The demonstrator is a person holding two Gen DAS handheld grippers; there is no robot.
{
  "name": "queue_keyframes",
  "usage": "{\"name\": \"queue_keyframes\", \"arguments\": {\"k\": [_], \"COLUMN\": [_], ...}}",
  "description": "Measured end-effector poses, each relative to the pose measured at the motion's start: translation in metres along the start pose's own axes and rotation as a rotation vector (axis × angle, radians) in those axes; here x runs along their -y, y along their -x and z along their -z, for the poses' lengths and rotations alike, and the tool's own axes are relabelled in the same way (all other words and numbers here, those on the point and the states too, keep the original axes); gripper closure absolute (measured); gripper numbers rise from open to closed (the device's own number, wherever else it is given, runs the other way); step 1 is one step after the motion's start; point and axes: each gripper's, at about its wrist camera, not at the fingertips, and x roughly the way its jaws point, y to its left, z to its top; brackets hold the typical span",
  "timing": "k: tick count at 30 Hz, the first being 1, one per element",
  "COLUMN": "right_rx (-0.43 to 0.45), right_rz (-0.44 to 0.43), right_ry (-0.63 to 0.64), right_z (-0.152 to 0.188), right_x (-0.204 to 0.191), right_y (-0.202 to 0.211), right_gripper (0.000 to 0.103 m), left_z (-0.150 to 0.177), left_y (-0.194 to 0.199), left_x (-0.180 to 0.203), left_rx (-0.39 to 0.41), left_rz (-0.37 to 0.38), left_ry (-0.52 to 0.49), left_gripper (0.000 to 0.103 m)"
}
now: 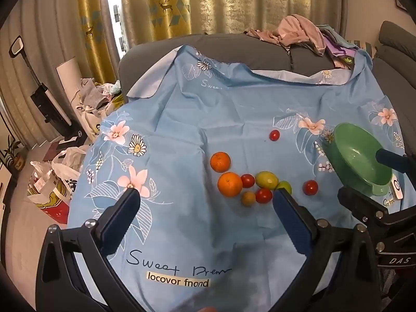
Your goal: Organize fruits
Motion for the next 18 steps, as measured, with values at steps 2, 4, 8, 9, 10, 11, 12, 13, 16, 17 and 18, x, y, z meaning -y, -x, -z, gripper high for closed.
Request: {"name": "queue_keyframes", "arguments": {"k": [2, 4, 8, 9, 10, 11, 12, 13, 16, 17, 18], "right_rx": [0.0, 0.001, 0.006, 0.006, 0.008, 0.009, 0.009, 0.008, 0.004, 0.002, -0.001], "right_rz": [0.0, -0.001, -0.001, -0.005, -0.008, -0.008, -0.008, -0.008, -0.008, -0.008, -0.008], "right_ry": [-0.004, -0.008, -0.006, -0.005, -0.005, -0.004, -0.004, -0.003, -0.001, 0.0, 0.001], "right_z": [-0.0007, -0.0006, -0.0015, -0.0012, -0.0004, -0.0009, 0.0001, 0.0, 0.0, -0.0003, -0.0007], "right_x": [-0.0001, 0.0001, -0.0001, 0.0003, 0.0015, 0.0013, 0.0011, 0.0007, -0.0006, -0.001, -0.0012], "right_y": [-0.0002, 0.0015, 0.0046, 0.0047, 0.0053, 0.006, 0.0066, 0.0066, 0.0066, 0.0061, 0.0057], "right_gripper": [0.001, 0.001, 0.001, 0.001, 0.001, 0.001, 0.001, 0.001, 0.001, 0.001, 0.001], "left_z": [-0.0003, -0.0002, -0.0007, -0.0009, -0.0013, -0.0017, -0.0014, -0.0011, -0.0014, 0.0001, 0.0003], "left_y": [0.0005, 0.0007, 0.0006, 0.0008, 0.0009, 0.0009, 0.0019, 0.002, 0.0026, 0.0017, 0.0016], "left_x": [0.0001, 0.0015, 0.0016, 0.0016, 0.0041, 0.0074, 0.0053, 0.005, 0.0066, 0.0059, 0.0059], "left_rx": [0.0, 0.007, 0.001, 0.002, 0.002, 0.002, 0.004, 0.006, 0.003, 0.0, -0.001], "left_rz": [0.0, -0.007, -0.002, -0.002, -0.002, -0.002, -0.003, -0.005, -0.005, -0.002, -0.002], "left_ry": [-0.003, -0.007, -0.001, 0.001, 0.001, 0.001, 0.0, -0.002, -0.001, 0.003, 0.004], "left_gripper": [0.001, 0.001, 0.001, 0.001, 0.001, 0.001, 0.001, 0.001, 0.001, 0.001, 0.001]}}
